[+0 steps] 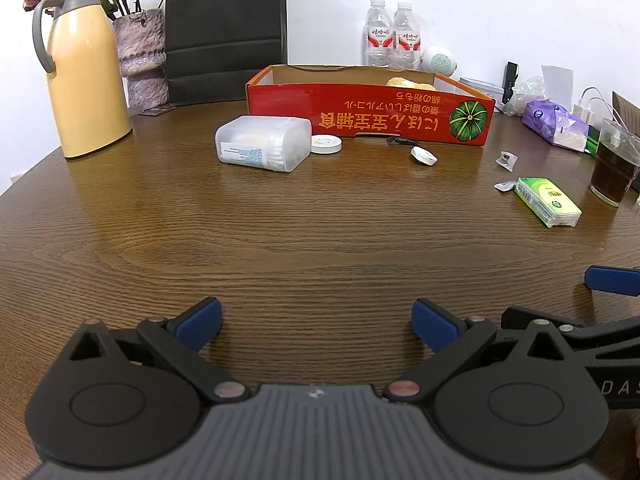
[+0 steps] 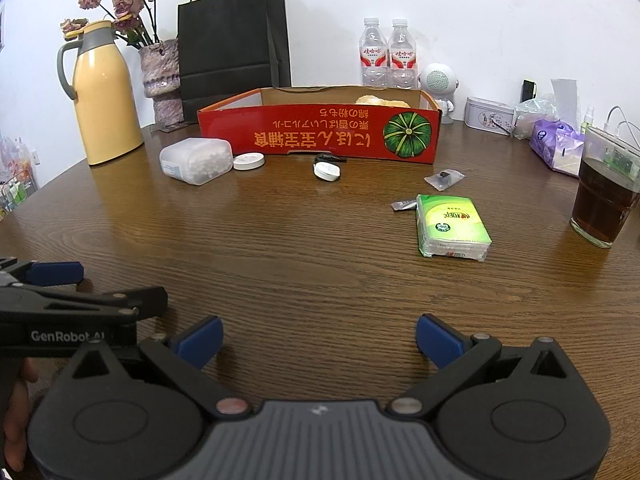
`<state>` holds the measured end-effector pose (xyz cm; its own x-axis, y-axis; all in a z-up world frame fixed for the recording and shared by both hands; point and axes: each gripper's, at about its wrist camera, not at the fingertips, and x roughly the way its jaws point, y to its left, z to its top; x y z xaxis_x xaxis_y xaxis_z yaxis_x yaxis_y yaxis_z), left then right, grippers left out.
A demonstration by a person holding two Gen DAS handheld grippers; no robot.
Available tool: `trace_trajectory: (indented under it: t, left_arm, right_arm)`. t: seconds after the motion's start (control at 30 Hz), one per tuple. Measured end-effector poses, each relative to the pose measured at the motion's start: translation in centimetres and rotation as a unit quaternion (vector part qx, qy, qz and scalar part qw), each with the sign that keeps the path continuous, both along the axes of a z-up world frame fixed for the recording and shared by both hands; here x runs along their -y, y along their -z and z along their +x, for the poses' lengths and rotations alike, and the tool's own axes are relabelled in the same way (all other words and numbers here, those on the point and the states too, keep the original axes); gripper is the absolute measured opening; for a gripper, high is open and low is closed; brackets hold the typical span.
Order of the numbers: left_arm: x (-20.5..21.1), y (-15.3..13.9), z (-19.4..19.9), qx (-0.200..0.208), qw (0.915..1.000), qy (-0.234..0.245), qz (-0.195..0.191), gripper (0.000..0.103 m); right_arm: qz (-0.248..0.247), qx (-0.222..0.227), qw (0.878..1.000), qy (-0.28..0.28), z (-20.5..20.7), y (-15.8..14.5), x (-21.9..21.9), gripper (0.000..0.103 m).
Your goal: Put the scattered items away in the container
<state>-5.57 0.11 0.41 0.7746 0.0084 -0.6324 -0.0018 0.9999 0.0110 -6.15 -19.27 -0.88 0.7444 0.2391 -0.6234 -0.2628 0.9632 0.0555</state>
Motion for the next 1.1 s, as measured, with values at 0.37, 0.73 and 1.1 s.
trace_trajectory:
  t: [0.37, 0.73, 1.1]
  left_arm:
    - [-0.1, 0.0, 0.0, 0.0, 1.0, 0.0, -0.002, 0.103]
    - [-5.9, -4.1, 12.4, 0.073, 0.9951, 0.055, 0.037, 0.103]
    - [-9.7, -1.1, 20.6, -0.005, 0.9908, 0.127, -0.046, 0.084]
  right_arm:
    - [0.0, 0.0, 1.0, 0.0, 0.0, 0.1, 0.0, 0.103]
    - [0.019, 0.04, 0.999, 0.003, 7.7, -5.7, 3.3, 0.097]
    - [0.019, -0.067, 0.995, 0.078, 22.7, -2.3, 5.8, 0.072]
